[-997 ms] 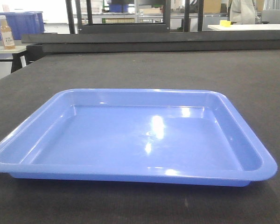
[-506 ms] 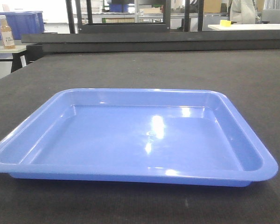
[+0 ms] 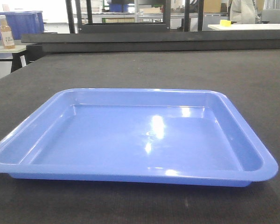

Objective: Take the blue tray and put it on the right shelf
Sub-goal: 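Lower both grippers toward the side rims of the blue tray, then position left and right grippers open over opposite tray rims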

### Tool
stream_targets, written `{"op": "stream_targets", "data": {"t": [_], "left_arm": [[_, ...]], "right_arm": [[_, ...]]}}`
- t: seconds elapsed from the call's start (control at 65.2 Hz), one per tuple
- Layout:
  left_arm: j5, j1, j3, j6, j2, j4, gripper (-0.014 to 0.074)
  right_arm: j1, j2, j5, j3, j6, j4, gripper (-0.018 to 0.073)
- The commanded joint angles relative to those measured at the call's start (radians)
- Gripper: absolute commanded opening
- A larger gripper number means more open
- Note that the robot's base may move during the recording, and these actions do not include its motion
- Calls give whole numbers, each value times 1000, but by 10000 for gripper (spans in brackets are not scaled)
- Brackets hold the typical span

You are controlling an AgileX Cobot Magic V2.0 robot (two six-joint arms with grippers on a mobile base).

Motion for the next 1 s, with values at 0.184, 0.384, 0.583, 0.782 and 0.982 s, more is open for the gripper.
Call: {"op": "stream_targets", "data": {"t": [0.184,0.384,0.583,0.782,0.982], "left_arm": [[230,-6,-165,46,402,-74,-48],[240,-6,-165,46,589,-101,-48],[183,-6,-165,46,708,-185,-48],[157,-28,-208,48,742,-220,-47],[153,-106,-356,46,871,-207,-41]], "right_arm": [[-5,420,291,-214,-5,64,56],[-5,591,359,-214,-5,67,56],[-5,707,362,-214,-4,74,56],[25,771,409,-214,187,66,58],[231,887,381,-265,488,-173,59]]}}
